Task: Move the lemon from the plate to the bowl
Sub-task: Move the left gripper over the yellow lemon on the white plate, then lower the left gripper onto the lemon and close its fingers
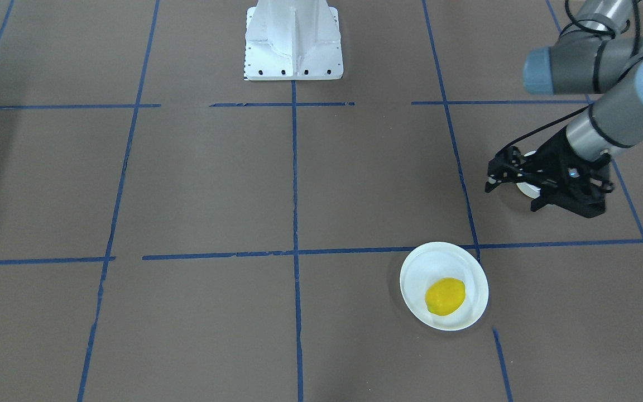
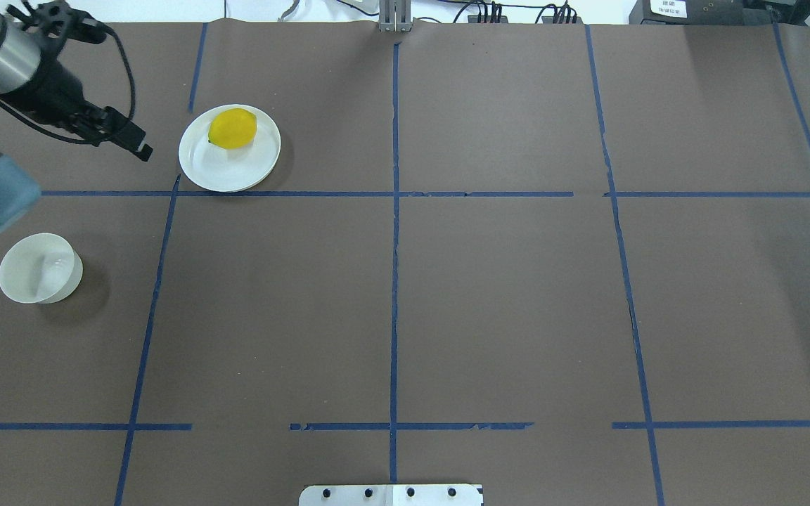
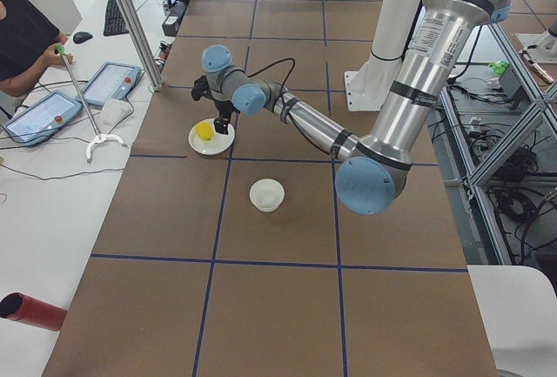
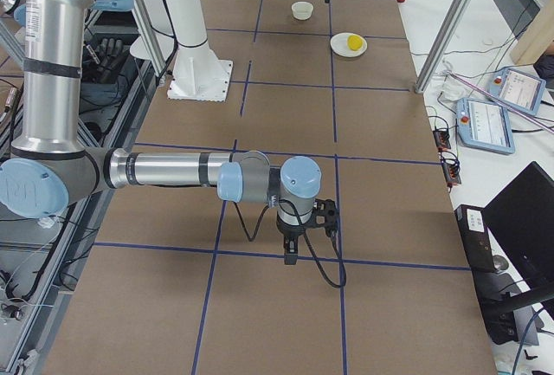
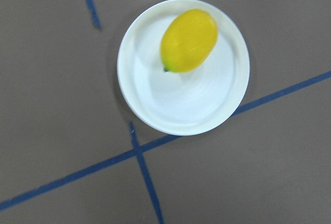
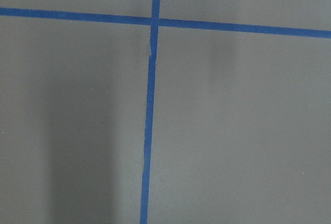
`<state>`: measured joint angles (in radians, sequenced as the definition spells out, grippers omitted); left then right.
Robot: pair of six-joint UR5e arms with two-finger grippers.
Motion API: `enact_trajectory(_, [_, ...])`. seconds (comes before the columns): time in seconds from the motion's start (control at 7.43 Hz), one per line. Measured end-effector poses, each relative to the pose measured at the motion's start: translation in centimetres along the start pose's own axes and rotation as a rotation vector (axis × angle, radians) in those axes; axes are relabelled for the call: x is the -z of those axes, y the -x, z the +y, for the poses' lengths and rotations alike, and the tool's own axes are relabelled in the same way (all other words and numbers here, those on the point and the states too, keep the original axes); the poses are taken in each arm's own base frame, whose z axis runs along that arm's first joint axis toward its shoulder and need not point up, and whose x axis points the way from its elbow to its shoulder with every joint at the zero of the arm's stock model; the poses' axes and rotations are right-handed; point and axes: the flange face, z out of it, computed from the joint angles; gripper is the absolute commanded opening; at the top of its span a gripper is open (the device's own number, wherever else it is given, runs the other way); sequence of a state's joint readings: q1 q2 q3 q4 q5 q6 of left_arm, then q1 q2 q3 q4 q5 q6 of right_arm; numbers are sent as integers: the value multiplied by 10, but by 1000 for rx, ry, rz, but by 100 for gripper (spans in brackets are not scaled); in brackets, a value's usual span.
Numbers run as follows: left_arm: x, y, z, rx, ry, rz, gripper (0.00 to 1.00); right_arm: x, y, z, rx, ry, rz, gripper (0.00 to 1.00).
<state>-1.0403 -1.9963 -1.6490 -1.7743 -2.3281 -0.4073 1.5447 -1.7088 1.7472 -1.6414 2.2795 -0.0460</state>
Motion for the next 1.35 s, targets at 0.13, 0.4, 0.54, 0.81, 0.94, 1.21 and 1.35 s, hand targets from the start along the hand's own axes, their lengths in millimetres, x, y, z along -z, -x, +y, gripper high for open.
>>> enact_trajectory(0.13, [-21, -8, -18, -109, -12, -2, 97, 0, 0, 0, 0, 0, 0, 100])
enact_trajectory(0.4, [-55, -5, -62, -297, -13, -51, 97, 0, 0, 0, 0, 0, 0, 100])
enact_trajectory(0.54, [-70, -7, -95, -340, -34, -104, 97, 0, 0, 0, 0, 0, 0, 100])
enact_trajectory(0.81, [-96, -5, -129, -379, -69, -156, 99, 0, 0, 0, 0, 0, 0, 100])
enact_trajectory(0.94, [-109, -6, -133, -390, -76, -173, 99, 0, 0, 0, 0, 0, 0, 100])
enact_trajectory(1.21, [-123, -8, -130, -397, -73, -182, 99, 0, 0, 0, 0, 0, 0, 100])
enact_trajectory(1.35, [-125, -7, -127, -396, -71, -181, 99, 0, 0, 0, 0, 0, 0, 100])
